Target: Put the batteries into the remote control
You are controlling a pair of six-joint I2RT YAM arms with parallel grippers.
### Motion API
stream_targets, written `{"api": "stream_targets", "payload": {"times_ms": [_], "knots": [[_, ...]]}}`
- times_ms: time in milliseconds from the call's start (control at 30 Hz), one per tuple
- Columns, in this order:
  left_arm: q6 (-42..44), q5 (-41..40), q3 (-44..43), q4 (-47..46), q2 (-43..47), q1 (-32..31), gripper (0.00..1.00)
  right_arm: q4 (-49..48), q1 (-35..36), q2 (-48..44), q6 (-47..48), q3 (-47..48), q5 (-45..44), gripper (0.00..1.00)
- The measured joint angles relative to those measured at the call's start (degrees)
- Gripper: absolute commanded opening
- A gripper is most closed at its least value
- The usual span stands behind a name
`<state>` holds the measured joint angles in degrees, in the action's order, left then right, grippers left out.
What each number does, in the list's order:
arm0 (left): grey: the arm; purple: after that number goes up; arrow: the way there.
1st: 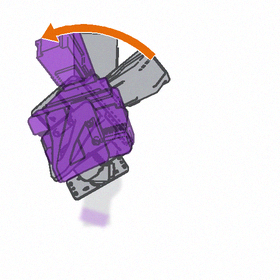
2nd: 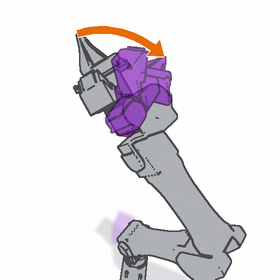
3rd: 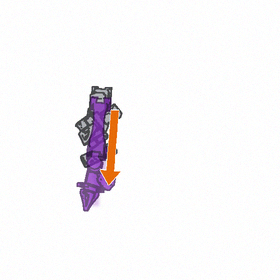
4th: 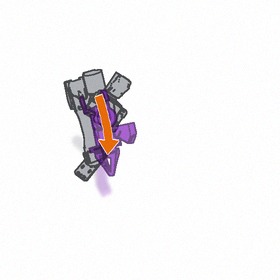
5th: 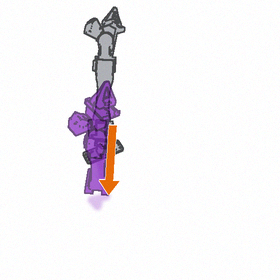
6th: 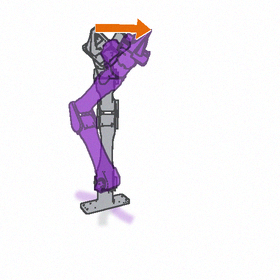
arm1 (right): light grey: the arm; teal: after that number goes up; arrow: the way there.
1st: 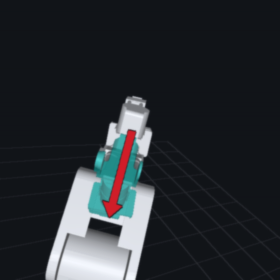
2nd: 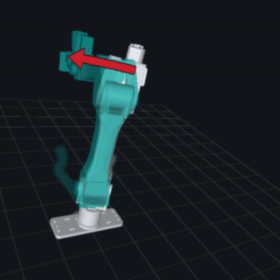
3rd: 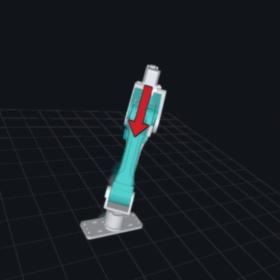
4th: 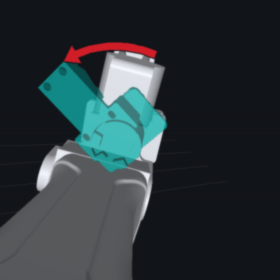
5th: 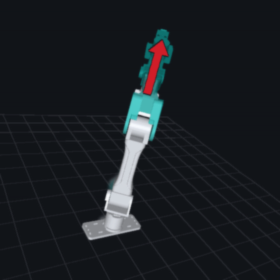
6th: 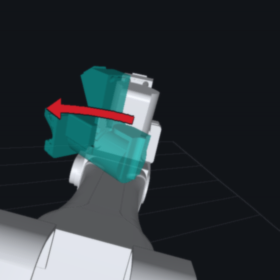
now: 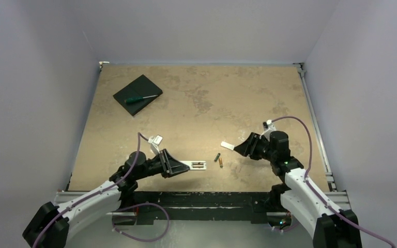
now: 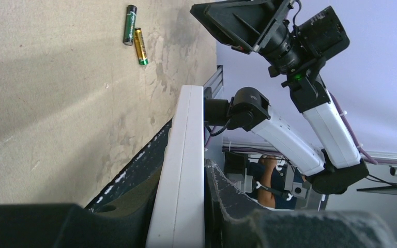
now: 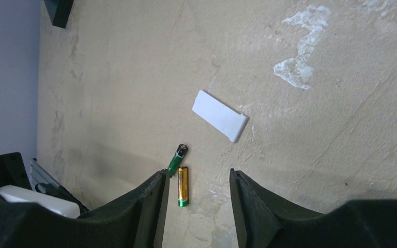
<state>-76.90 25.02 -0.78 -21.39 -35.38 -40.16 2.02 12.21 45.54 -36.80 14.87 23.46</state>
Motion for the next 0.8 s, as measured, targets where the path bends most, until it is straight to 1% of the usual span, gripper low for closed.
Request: {"api": "stream_targets", "payload": {"times_ms": [133,233,333,500,800], "knots": [[0.00,0.02,0.02,-5.57,-7.56,0.00,0.00,1.86,2.95,-0.85,-0.02,0.04,-1.51,0.53],[-0.04,0.00,0.02,-10.16,-13.44,-0.02,0.00,3.43,8.13,-0.68,-0.09,0.92,-4.66,0.53],[-0.02,-0.20,0.02,-14.32,-17.27,-0.04,0.00,4.28,13.86,0.76,-0.28,3.02,-8.46,0.52],[0.00,-0.94,0.04,-17.55,-20.11,-0.04,0.00,4.20,18.27,3.19,-0.59,4.83,-13.51,0.50],[0.28,-2.36,0.04,-18.45,-23.98,-0.04,0.00,4.28,23.12,7.06,-1.05,6.58,-19.54,0.49]]}}
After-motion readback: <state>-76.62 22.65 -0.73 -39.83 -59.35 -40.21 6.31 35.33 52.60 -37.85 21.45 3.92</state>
